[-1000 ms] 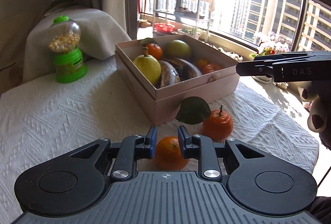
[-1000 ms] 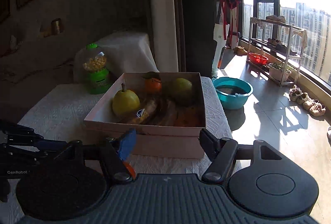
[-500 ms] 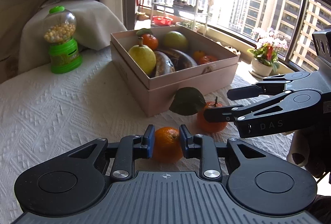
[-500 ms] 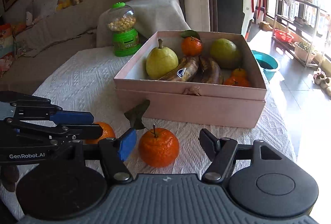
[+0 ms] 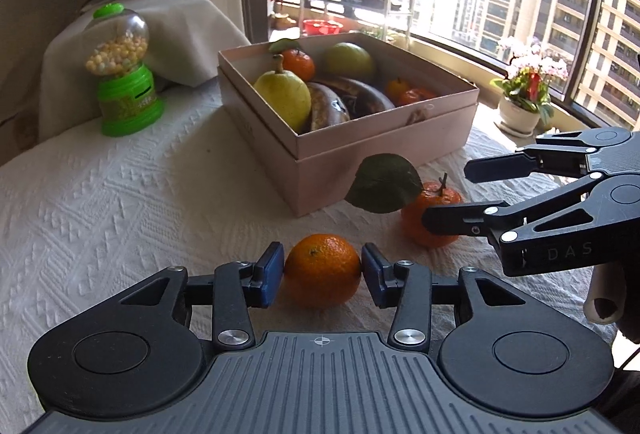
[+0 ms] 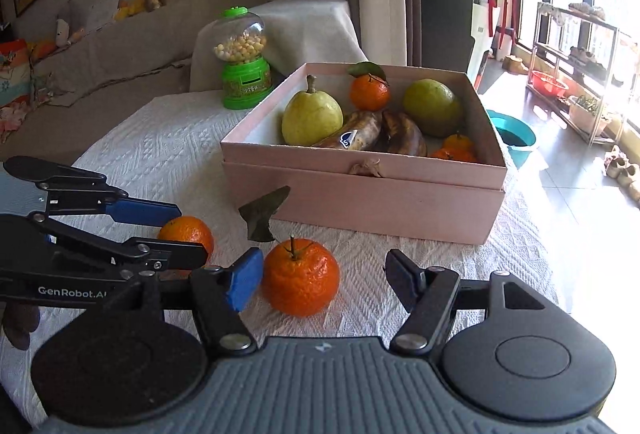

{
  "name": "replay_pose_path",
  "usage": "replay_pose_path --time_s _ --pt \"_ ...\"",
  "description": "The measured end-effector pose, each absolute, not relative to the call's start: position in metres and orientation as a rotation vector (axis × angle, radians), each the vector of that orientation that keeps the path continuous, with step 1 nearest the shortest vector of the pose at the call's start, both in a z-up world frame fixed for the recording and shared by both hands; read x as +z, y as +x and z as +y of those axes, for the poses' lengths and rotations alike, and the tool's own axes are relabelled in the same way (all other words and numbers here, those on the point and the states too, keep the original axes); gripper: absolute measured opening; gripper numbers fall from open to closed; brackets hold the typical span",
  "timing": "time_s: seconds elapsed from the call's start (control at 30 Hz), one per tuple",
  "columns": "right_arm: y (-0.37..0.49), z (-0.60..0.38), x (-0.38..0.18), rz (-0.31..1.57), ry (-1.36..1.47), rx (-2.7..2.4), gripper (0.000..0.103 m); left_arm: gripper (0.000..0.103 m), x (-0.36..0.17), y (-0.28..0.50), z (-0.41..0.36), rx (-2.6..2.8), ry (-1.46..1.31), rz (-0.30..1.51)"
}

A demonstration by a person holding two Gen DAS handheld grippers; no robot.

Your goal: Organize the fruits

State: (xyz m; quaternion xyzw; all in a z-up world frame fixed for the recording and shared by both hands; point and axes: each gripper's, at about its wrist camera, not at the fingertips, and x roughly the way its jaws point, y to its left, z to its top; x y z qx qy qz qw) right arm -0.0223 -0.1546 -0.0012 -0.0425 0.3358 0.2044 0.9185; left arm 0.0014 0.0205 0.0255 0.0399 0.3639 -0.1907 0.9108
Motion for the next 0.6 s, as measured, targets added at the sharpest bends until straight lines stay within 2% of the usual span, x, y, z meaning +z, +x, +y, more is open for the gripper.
replay_pose_path --time_s 0.2,0.27,0.33,0.43,0.6 --pt "-0.019 -0.145 -0.006 0.701 -0.094 0.452 0.068 0.049 0.015 0.006 0.023 -0.403 0.020 0.787" --pt "-0.019 -0.141 -0.007 0.699 -0.113 0.455 0.064 0.049 0.016 0.004 0.022 -0.401 0.031 0.785" --pt "-0.020 -0.139 -0.007 0.700 -0.123 0.462 0.049 0.049 0.017 0.000 0.020 -0.400 0.044 0.783" --pt "-0.024 -0.142 -0.004 0.693 -0.118 0.466 0.043 0.048 0.019 -0.004 0.020 -0.404 0.035 0.770" --pt "-0.046 -0.156 0.019 0.570 -0.123 0.466 0.043 0.048 0.032 -0.009 0.020 -0.410 0.031 0.729"
